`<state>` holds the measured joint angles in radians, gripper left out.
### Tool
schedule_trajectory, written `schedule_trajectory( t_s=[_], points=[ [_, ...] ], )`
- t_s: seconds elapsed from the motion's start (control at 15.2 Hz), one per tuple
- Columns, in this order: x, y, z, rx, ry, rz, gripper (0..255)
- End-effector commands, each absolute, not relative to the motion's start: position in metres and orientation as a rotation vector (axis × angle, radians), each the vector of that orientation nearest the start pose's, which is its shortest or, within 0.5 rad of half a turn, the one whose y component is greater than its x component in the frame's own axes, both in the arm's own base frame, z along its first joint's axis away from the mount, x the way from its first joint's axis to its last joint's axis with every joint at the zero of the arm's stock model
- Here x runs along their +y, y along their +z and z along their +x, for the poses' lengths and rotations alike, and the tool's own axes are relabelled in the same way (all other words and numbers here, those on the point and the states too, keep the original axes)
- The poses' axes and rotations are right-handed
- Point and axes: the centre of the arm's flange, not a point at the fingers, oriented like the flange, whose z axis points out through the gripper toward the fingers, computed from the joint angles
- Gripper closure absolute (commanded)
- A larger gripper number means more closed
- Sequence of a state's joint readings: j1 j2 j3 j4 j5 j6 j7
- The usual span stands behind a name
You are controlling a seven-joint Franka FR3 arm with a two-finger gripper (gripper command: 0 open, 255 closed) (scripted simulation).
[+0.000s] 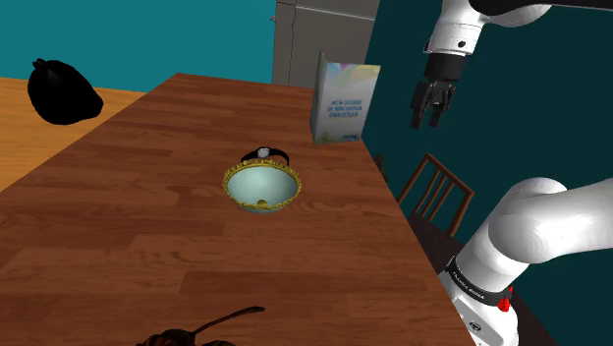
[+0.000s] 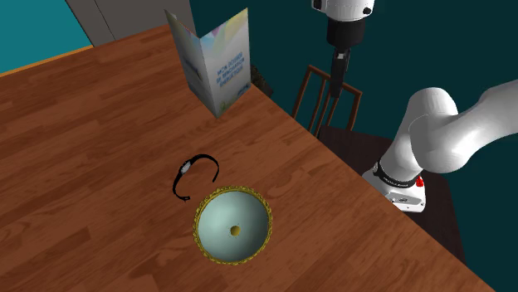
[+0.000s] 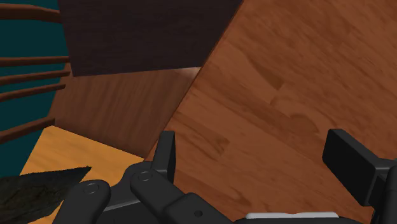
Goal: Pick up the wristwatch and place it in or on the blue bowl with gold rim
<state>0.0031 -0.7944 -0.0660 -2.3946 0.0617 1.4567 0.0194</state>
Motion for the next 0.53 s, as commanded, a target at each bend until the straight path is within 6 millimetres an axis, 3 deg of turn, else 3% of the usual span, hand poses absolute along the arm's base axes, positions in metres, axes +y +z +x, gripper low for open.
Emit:
schedule_trajectory(
  t_s=[0.0, 0.46],
  points=[
    [-0.016, 0.566, 0.29, 0.085, 0.217, -3.022, 0],
    [0.031, 0.528, 0.359, 0.08, 0.183, -3.062, 0]
  ],
)
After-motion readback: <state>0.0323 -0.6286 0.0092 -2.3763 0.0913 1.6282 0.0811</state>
